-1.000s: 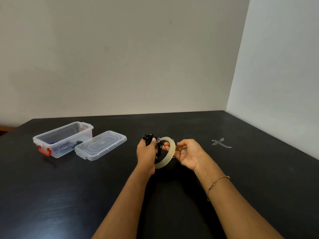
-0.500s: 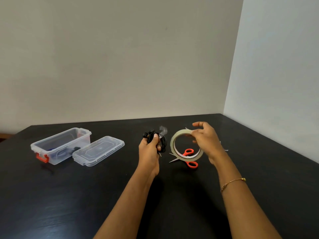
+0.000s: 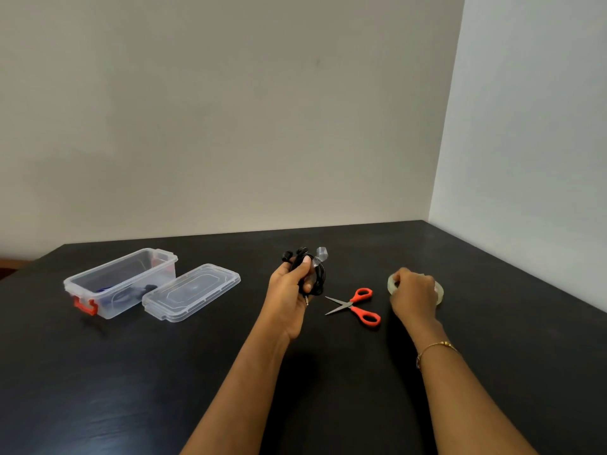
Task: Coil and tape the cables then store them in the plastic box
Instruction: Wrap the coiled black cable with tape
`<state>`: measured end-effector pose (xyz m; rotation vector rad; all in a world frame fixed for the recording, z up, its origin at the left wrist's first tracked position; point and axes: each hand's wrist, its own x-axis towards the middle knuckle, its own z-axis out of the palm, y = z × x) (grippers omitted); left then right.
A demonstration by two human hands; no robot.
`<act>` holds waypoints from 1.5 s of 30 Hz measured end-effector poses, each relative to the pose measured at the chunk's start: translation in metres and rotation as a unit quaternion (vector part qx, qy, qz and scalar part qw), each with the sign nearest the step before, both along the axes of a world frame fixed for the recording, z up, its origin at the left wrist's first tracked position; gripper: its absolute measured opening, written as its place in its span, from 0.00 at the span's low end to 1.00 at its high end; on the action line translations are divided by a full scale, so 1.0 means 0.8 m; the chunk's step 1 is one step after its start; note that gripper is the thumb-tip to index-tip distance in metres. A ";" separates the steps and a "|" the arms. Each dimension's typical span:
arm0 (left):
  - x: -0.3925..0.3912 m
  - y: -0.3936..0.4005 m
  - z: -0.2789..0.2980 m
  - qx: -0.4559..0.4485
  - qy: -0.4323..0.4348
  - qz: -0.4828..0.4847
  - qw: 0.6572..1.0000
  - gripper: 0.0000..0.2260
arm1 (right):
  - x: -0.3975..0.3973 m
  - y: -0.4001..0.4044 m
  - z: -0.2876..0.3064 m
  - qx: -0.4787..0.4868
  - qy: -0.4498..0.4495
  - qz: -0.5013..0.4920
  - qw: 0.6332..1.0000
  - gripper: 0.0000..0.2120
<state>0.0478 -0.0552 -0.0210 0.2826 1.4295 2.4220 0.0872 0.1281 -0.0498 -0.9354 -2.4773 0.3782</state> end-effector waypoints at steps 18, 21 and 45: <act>-0.001 -0.004 -0.001 -0.036 0.056 -0.044 0.997 0.05 | 0.004 -0.091 0.056 -0.521 0.260 0.299 0.756 0.05; -0.001 -0.006 -0.001 -0.028 0.069 -0.057 0.996 0.06 | 0.002 -0.092 0.055 -0.540 0.271 0.283 0.745 0.04; 0.003 -0.005 0.006 -0.047 0.108 -0.036 0.992 0.06 | 0.004 -0.087 0.056 -0.566 0.238 0.307 0.727 0.10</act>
